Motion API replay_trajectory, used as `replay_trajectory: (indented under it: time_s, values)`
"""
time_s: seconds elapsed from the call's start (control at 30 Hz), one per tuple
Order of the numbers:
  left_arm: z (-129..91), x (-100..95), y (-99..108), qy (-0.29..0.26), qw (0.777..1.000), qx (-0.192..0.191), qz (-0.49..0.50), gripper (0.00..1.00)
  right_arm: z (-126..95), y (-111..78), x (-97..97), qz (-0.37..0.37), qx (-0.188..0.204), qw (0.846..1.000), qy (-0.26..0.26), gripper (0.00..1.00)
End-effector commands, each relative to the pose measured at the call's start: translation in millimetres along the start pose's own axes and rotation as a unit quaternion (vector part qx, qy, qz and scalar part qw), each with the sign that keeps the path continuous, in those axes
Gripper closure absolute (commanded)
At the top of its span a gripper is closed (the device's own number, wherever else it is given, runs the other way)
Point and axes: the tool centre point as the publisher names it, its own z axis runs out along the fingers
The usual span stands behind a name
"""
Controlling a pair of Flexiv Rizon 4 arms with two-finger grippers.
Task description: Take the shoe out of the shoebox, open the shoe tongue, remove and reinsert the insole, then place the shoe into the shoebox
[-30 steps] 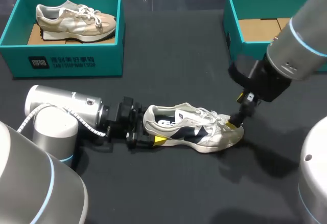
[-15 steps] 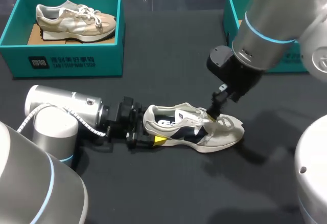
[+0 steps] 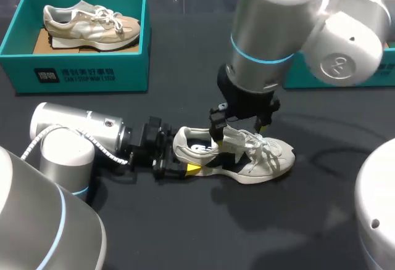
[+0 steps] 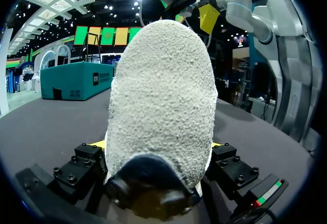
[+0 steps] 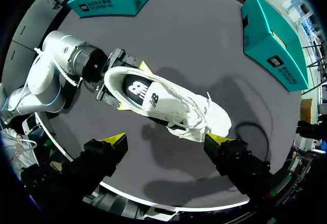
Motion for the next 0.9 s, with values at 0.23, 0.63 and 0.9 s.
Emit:
replay_trajectory:
  time_s: [0.23, 0.63, 0.9]
  values:
    - [3, -1.6, 1, -0.002, 1.0, -0.001, 0.0, 1.0, 10, 23.8, 23.4, 0.023, 0.083, 0.993, -0.075, 0.0]
    - [3, -1.6, 1, -0.002, 1.0, -0.001, 0.0, 1.0, 29, 38.5, 28.5, 0.103, 0.09, 0.981, -0.14, 0.0]
    - [3, -1.6, 1, -0.002, 1.0, -0.001, 0.0, 1.0, 41, 37.6, 27.2, 0.117, 0.079, 0.974, -0.179, 0.0]
